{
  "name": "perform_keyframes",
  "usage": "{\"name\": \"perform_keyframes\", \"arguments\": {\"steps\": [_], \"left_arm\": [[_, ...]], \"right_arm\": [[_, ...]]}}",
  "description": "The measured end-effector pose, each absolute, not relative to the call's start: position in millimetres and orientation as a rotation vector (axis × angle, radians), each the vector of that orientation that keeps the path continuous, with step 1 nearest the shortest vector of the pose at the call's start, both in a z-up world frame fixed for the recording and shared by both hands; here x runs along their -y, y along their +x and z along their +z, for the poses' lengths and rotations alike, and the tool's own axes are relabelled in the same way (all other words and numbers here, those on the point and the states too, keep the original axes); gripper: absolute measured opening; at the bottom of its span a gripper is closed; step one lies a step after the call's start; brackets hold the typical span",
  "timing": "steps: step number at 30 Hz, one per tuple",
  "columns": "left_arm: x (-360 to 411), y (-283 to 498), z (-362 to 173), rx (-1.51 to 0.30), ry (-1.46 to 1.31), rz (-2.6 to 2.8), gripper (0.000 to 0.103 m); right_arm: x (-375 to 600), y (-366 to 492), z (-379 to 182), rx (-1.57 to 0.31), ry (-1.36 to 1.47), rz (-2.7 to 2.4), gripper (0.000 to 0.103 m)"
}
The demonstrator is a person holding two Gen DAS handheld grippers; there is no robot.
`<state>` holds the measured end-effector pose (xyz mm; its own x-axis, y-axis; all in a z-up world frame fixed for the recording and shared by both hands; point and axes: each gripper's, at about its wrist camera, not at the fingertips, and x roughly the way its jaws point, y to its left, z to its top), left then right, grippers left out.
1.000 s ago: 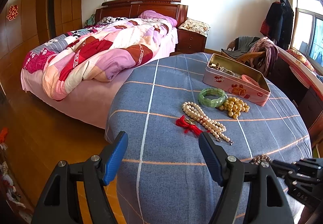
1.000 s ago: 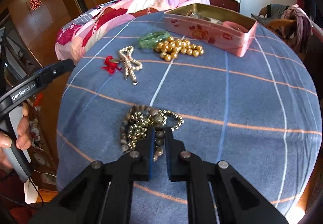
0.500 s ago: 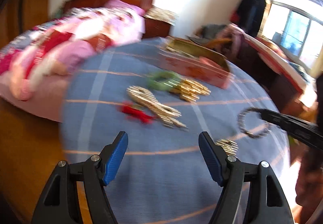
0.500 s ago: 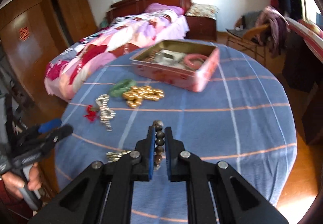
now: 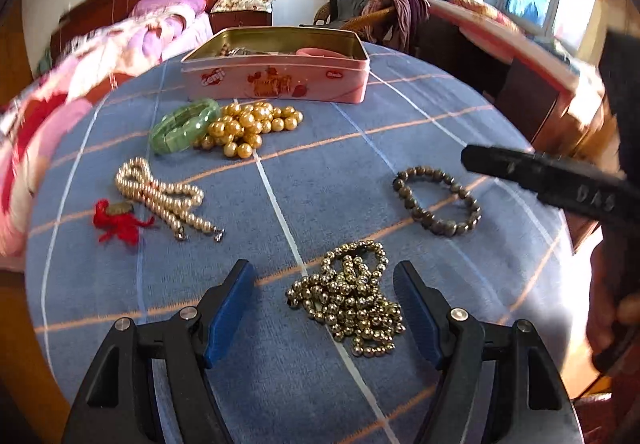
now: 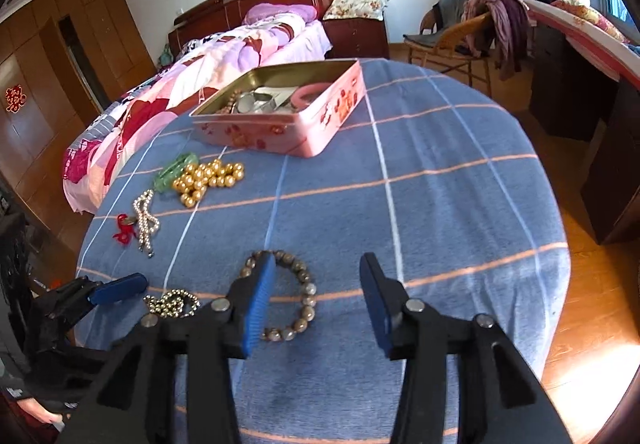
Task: Organize jewelry
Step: 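Grasp the silver bead chain with the left tool while the right tool grasps the dark bead bracelet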
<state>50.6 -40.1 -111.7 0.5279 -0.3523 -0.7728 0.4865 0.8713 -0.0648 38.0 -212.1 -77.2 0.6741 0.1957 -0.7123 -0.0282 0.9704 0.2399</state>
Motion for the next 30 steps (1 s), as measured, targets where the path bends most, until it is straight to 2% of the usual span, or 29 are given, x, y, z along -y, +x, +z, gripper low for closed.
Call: {"name": "perform_keyframes", "arguments": {"steps": [2,4,5,6,13,15,17,25,28,30], "left_arm": [[44,50,-113,-0.863,0.215,-0.495,0.059],[41,49,-111,-0.852,0.216,-0.518,0.041],[39,49,-110,-0.848,0.214,-0.521,0.027],[36,50,-110,-0.846,0.212,-0.523,0.02],[14,56,-104,-0.81,0.102,-0.524,0.013],[2,56,-95,-0.77,0.052,-0.522,0.013],[-10,57,-84,-0.73,-0.002,-0.528,0.013],[-34,58,-58,-0.642,-0.064,-0.491,0.013],[-36,59,-56,-0.634,-0.062,-0.488,0.013],[-35,59,-58,-0.637,-0.062,-0.485,0.013]], "right_arm": [[212,38,-77,-0.823,0.221,0.125,0.049],[213,38,-79,-0.825,0.222,0.125,0.049],[214,39,-80,-0.827,0.224,0.123,0.049],[215,39,-80,-0.828,0.227,0.12,0.049],[219,38,-82,-0.838,0.227,0.117,0.052],[214,38,-83,-0.848,0.22,0.137,0.067],[204,37,-83,-0.848,0.183,0.159,0.075],[159,48,-101,-0.911,-0.042,0.145,0.078],[154,46,-99,-0.915,-0.079,0.166,0.068],[157,45,-98,-0.917,-0.078,0.165,0.049]]}}
